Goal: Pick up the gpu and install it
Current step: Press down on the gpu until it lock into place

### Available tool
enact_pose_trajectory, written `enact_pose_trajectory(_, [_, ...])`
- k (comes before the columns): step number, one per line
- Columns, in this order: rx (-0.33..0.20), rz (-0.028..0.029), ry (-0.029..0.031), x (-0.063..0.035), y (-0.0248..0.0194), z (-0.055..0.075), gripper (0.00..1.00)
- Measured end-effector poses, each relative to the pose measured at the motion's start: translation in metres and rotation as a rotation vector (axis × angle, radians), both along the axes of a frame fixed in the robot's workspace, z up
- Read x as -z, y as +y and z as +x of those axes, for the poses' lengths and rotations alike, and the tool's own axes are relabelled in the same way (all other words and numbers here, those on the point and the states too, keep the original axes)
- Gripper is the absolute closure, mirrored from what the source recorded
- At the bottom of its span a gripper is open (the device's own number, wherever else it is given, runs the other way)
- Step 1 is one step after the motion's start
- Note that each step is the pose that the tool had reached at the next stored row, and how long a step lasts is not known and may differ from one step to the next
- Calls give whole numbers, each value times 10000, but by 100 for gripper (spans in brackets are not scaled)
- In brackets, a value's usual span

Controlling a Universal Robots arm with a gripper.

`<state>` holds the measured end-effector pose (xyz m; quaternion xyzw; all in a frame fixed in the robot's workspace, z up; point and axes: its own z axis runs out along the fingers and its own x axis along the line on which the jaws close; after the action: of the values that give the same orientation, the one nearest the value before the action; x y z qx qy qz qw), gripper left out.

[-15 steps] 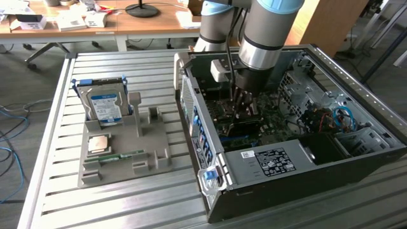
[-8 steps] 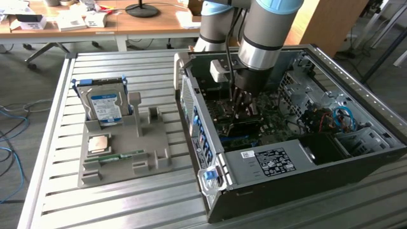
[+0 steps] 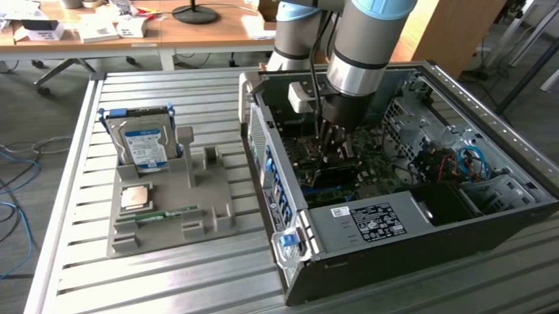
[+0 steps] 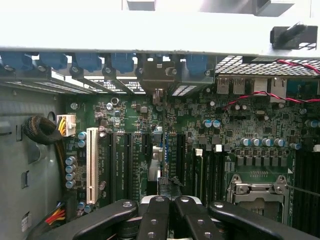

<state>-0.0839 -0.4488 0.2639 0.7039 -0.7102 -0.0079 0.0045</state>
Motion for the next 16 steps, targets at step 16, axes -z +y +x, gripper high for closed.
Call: enact_pose_trajectory(16, [0, 1, 0, 2, 0, 0, 89])
